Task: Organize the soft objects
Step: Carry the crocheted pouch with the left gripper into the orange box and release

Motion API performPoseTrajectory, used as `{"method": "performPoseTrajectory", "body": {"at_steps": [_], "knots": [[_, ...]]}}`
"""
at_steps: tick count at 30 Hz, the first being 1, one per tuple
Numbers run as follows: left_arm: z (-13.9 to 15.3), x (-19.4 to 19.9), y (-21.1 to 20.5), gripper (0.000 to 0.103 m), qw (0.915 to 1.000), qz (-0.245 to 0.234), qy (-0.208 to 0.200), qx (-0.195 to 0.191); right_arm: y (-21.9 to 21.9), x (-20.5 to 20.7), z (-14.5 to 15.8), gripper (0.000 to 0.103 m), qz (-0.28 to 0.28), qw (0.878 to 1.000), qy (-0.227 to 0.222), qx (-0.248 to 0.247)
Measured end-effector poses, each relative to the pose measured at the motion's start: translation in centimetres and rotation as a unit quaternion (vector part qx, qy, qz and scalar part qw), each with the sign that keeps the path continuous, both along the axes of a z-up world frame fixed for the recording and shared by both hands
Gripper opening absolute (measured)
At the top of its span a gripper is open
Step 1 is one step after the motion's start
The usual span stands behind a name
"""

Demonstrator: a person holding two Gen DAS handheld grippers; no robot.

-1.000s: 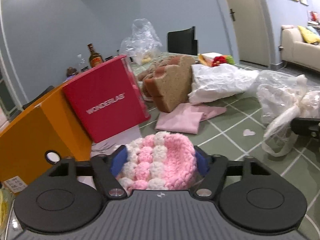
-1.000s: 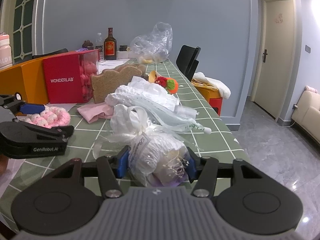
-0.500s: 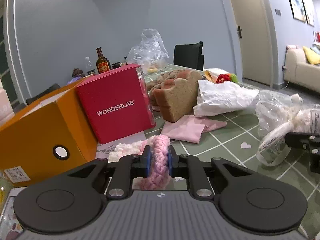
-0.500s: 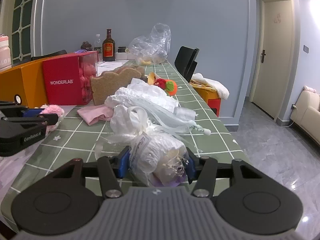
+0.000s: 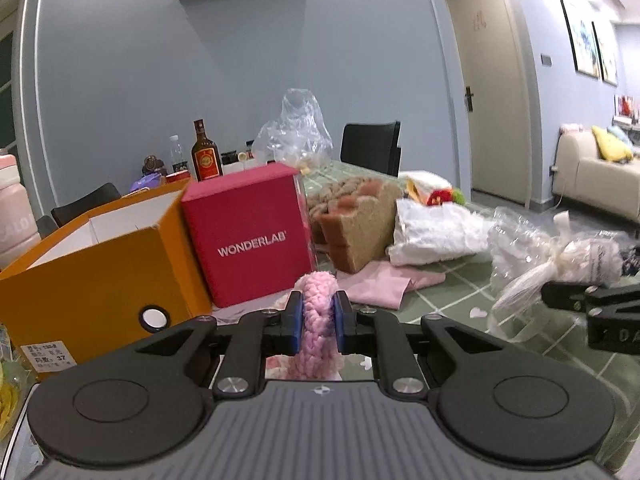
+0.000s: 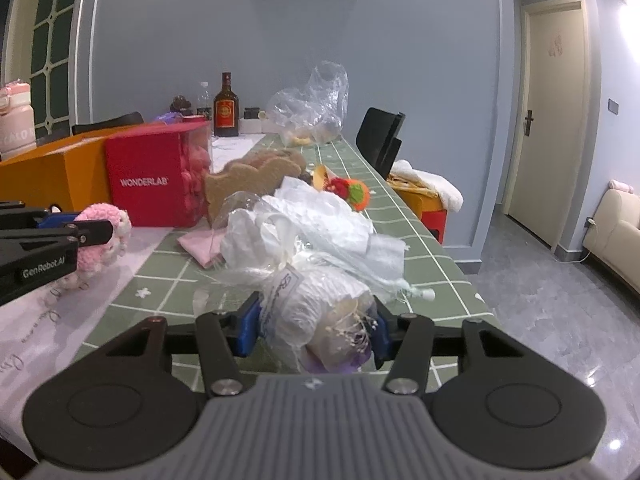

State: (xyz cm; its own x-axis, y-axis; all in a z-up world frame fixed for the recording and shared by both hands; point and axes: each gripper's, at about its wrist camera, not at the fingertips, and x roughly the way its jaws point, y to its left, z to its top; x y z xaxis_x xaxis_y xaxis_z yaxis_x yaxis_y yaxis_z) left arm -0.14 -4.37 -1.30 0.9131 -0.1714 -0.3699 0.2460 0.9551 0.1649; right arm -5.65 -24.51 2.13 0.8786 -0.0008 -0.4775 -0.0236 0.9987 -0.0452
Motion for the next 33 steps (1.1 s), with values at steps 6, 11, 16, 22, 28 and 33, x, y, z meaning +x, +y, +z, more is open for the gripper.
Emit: {"method": "performPoseTrajectory", "body": {"at_steps": [6, 11, 16, 22, 28, 33], "knots": [[1.7, -1.4, 1.3, 0.017, 0.9994, -0.002, -0.022, -0.025, 0.7, -0.6, 1.1, 0.053, 0.006, 1.0, -0.015, 0.011], [3.1, -2.3, 2.3, 0.017, 0.9988, -0.015, -0.029, -0.037, 1.4, -1.4, 2.2, 0.053, 0.017, 0.999, -0.035, 0.013], [4.6, -3.6, 3.9, 0.017, 0.9969, -0.017, -0.04, -0.066, 2.1, -1.9, 3.4, 0.053, 0.039, 0.997, -0.055, 0.029], [7.5, -5.4, 7.2, 0.017, 0.994, 0.005, -0.066, -0.087, 4.5, -1.4, 5.2, 0.052, 0.096, 0.991, -0.084, 0.051], [11.1, -5.9, 11.9, 0.017, 0.9919, 0.021, -0.082, -0.095, 7.3, -0.1, 7.8, 0.052, 0.17, 0.974, -0.127, 0.079], [13.7, -4.2, 16.0, 0.017, 0.9897, 0.054, -0.07, -0.113, 10.4, 3.0, 10.0, 0.052, 0.233, 0.958, -0.134, 0.104]]}}
